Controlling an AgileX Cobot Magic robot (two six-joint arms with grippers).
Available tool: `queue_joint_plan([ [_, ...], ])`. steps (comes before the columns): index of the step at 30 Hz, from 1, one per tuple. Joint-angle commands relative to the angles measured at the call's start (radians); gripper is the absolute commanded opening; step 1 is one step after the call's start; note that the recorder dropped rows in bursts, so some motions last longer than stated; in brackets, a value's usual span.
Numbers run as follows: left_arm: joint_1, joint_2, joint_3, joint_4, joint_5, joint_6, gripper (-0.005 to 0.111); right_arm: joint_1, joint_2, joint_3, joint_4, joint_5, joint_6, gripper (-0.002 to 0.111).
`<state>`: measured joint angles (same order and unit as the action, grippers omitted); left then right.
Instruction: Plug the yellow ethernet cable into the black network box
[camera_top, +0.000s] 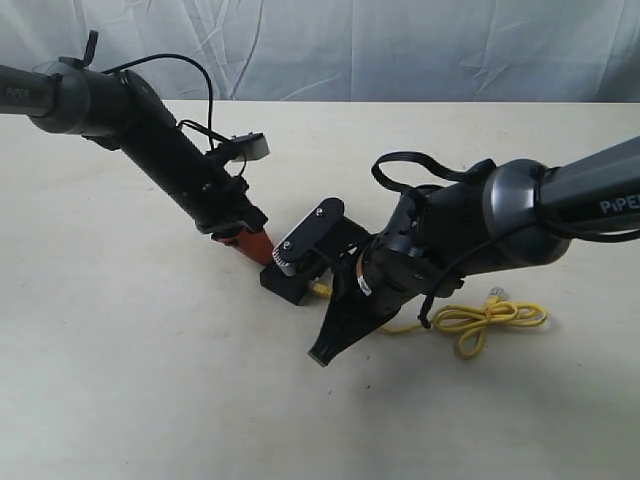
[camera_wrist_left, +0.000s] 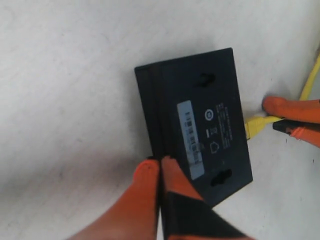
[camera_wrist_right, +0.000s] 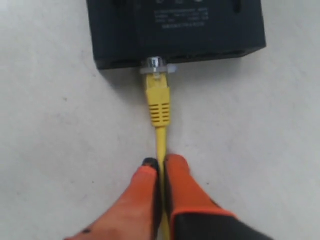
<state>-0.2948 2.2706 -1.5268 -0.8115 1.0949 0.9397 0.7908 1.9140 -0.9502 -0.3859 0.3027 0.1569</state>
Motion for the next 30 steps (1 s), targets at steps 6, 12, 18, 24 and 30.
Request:
queue_joint_plan([
  [6,0.012,-0.004,-0.003,0.03,0.002,-0.043,0.0,0.0,-0.026,-0.003,0.094,-0.004,0.003,0.05],
  [12,0.108,-0.102,-0.01,0.157,-0.015,-0.222,0.0,-0.004,-0.166,-0.003,0.177,0.099,0.003,0.025],
  [18,0.197,-0.35,0.074,0.228,-0.111,-0.302,0.0,-0.143,-0.302,-0.001,0.394,0.183,0.007,0.0],
  [24,0.193,-0.706,0.353,0.37,-0.414,-0.389,0.0,-0.296,-0.463,0.039,0.494,0.229,-0.046,-0.001],
  [30,0.193,-1.123,0.708,0.362,-0.683,-0.39,0.0,-0.331,-0.752,0.174,0.487,0.148,-0.059,-0.001],
])
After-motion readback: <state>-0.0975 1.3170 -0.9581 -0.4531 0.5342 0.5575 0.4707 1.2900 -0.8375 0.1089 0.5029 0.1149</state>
